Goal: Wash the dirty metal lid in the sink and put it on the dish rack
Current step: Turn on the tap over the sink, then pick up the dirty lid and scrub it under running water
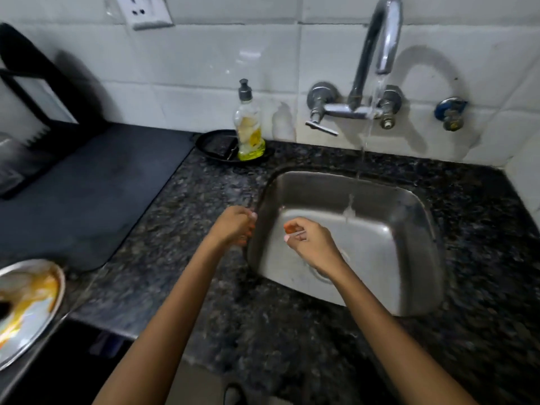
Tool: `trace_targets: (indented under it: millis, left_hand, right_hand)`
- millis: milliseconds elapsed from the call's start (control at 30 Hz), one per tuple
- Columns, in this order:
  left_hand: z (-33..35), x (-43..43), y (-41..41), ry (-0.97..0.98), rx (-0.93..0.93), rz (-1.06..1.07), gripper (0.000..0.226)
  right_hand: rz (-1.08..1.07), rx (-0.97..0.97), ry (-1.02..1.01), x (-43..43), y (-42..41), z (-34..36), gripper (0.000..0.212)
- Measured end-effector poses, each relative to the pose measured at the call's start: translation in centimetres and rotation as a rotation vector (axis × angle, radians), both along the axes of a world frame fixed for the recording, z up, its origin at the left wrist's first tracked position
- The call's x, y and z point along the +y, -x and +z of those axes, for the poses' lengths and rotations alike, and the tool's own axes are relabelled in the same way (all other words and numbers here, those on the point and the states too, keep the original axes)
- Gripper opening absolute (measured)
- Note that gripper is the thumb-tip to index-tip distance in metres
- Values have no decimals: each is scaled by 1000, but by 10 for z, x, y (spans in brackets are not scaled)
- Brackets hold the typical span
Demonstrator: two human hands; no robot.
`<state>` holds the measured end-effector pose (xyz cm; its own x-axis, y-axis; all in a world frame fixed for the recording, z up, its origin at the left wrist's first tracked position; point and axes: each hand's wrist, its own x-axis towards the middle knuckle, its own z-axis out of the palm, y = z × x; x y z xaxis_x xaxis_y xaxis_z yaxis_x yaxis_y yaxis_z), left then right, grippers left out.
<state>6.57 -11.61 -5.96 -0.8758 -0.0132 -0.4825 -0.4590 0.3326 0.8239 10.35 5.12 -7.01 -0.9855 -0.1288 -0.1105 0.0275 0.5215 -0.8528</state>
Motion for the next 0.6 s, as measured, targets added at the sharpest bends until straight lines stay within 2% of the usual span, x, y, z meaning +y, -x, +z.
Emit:
trace_targets:
  millis: [167,367,500,600]
  left_hand:
    - [21,-88,-30,215,117,84,15]
    - [41,-216,-88,548,286,191,31]
    - [16,-309,-129,759,267,296,33]
    - [1,-348,-148,921,168,325,35]
  right_hand:
    - [105,31,3,-85,0,8,25]
    - [188,44,46,-214,-16,12,27]
    - [265,14,52,-292,-36,3,30]
    - [298,4,42,-325,-47,-5,29]
